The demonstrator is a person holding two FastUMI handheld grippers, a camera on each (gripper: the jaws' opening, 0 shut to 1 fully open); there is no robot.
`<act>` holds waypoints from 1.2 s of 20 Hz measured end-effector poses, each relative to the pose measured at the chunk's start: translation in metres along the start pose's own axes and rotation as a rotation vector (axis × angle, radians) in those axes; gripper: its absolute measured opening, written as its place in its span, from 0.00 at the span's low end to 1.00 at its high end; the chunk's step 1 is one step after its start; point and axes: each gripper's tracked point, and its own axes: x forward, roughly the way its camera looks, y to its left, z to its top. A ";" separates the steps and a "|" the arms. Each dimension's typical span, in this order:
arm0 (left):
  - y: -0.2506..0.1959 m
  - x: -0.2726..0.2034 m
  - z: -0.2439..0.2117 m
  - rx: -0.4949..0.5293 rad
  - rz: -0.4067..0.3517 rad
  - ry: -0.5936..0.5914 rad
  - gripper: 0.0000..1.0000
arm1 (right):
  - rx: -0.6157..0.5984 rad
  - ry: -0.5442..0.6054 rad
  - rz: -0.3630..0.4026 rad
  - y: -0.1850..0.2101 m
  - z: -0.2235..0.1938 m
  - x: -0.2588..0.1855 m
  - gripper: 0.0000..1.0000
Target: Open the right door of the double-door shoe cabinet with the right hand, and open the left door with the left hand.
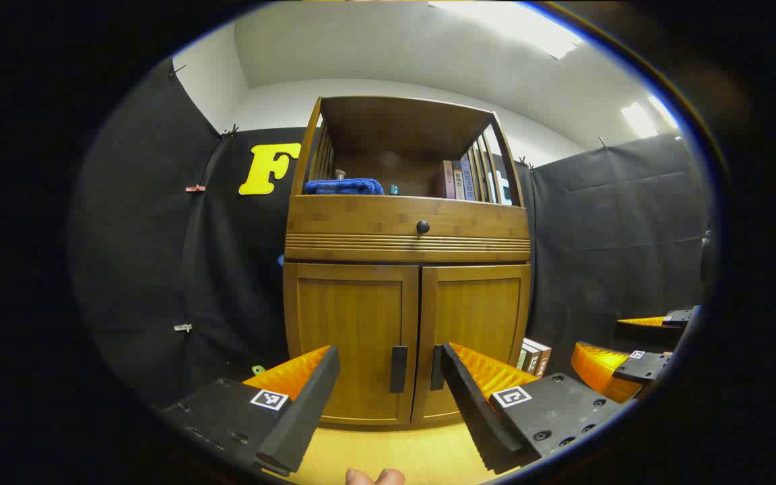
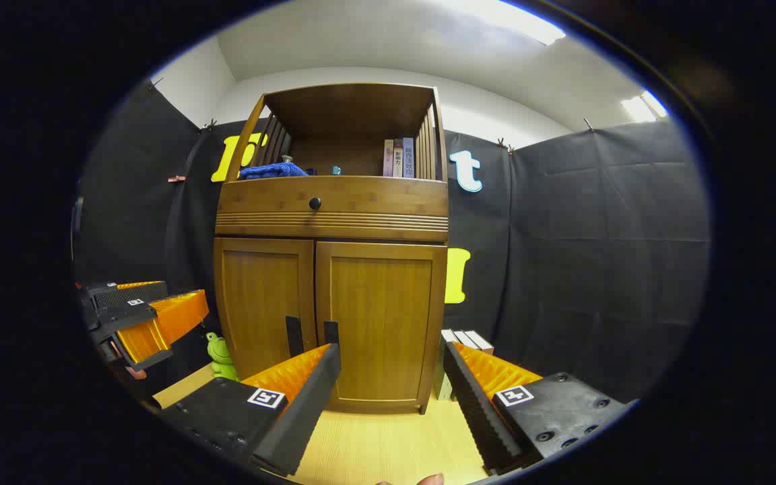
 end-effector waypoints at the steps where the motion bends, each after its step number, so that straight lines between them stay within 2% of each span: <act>1: -0.001 0.000 -0.001 0.001 0.001 -0.001 0.94 | -0.001 -0.001 0.000 0.000 0.000 0.001 0.98; 8: -0.002 -0.001 0.002 0.004 -0.002 -0.009 0.96 | -0.015 -0.008 0.003 0.002 0.001 -0.004 0.97; 24: 0.006 0.001 0.001 -0.007 -0.004 -0.010 0.94 | -0.021 0.008 0.012 0.013 -0.007 0.000 0.97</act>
